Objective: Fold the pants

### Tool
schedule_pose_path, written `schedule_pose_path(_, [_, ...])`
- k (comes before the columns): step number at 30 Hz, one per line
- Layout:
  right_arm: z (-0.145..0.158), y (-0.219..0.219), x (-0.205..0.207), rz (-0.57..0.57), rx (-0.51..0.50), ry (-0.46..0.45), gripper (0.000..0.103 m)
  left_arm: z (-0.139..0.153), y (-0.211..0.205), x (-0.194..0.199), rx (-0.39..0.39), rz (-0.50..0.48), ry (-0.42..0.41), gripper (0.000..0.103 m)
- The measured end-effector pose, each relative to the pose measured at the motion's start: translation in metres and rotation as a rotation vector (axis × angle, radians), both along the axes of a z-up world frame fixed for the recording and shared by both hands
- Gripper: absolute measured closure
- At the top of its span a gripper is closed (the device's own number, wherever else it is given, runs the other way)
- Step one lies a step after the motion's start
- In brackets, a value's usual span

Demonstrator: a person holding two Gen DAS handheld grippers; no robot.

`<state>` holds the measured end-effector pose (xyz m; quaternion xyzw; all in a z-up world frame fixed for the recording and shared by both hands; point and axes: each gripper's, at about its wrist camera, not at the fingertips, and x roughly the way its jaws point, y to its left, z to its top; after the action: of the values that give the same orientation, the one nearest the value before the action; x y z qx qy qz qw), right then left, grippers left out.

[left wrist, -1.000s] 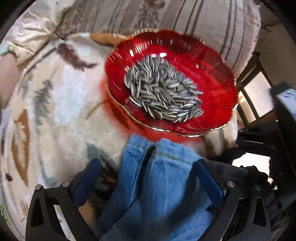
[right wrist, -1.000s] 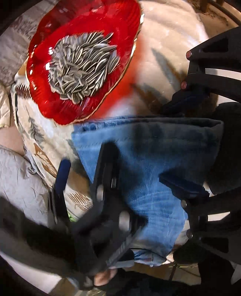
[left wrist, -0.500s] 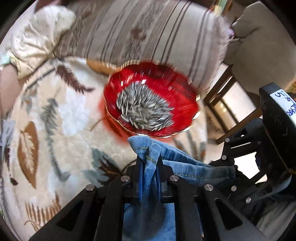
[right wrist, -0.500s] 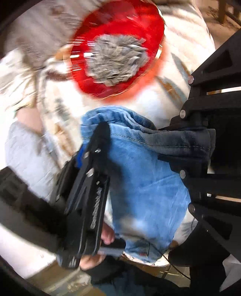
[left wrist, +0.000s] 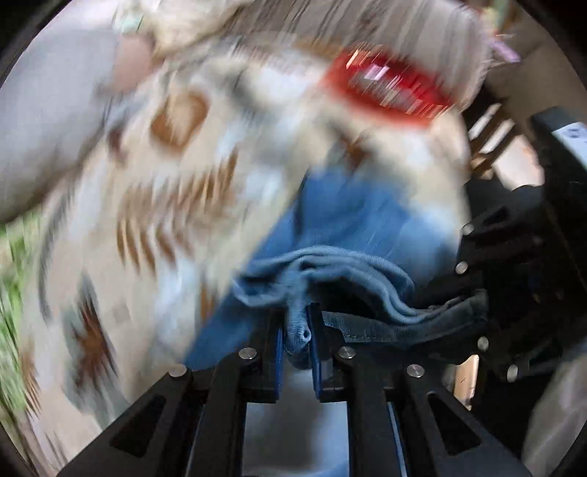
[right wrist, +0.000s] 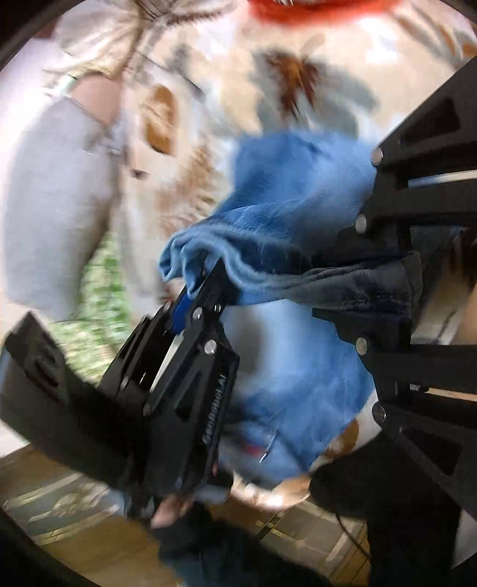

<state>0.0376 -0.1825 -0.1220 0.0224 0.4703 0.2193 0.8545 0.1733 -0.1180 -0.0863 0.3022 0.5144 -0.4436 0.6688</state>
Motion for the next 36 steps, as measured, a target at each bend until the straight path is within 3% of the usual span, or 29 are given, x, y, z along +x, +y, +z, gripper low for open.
schedule_pose_path(1, [-0.018,0.007,0.012,-0.003,-0.023,0.047,0.067,-0.013,0.003,0.0,0.014,0.025,0.001,0.083])
schedule_pose_path(2, [-0.028,0.011,0.015,-0.002,-0.029,0.069,0.063,-0.015,0.007,0.0,-0.023,0.055,-0.008,0.083])
schedule_pose_path(3, [-0.029,0.012,0.015,-0.004,-0.019,0.045,0.049,-0.011,0.01,0.0,-0.046,0.079,-0.013,0.079])
schedule_pose_path(4, [-0.025,0.012,0.014,0.011,0.008,0.046,0.031,-0.007,0.011,-0.001,-0.048,0.089,-0.025,0.066])
schedule_pose_path(5, [-0.022,0.013,0.013,0.027,0.024,0.057,0.028,0.001,0.014,-0.002,-0.037,0.098,-0.057,0.055])
schedule_pose_path(6, [-0.017,0.014,0.012,0.031,0.022,0.064,0.027,0.011,0.019,-0.004,-0.033,0.113,-0.082,0.036])
schedule_pose_path(7, [-0.012,0.015,0.009,0.037,0.009,0.069,0.027,0.021,0.025,-0.007,-0.044,0.129,-0.097,0.029])
schedule_pose_path(10, [0.022,-0.001,-0.012,0.07,0.027,0.006,0.026,0.062,0.056,-0.021,-0.103,0.19,-0.116,0.026])
schedule_pose_path(13, [0.049,-0.025,-0.03,0.066,0.043,-0.065,0.02,0.093,0.08,-0.042,-0.097,0.255,-0.155,0.02])
schedule_pose_path(17, [0.06,-0.054,-0.041,0.058,0.032,-0.081,0.02,0.122,0.104,-0.076,-0.005,0.331,-0.187,0.02])
schedule_pose_path(21, [0.054,-0.059,-0.049,0.137,-0.011,-0.075,0.02,0.129,0.12,-0.108,0.026,0.418,-0.142,0.019])
schedule_pose_path(27, [0.034,-0.042,-0.065,0.248,-0.176,-0.084,0.022,0.078,0.091,-0.122,-0.141,0.551,-0.005,0.019])
schedule_pose_path(30, [0.022,-0.039,-0.067,0.282,-0.261,-0.086,0.034,0.05,0.061,-0.128,-0.218,0.555,0.017,0.019])
schedule_pose_path(34, [0.004,-0.034,-0.058,0.285,-0.365,-0.067,0.05,0.022,0.025,-0.132,-0.185,0.538,-0.029,0.019])
schedule_pose_path(36, [-0.006,-0.03,-0.054,0.29,-0.392,-0.056,0.053,0.009,0.016,-0.129,-0.175,0.53,-0.041,0.019])
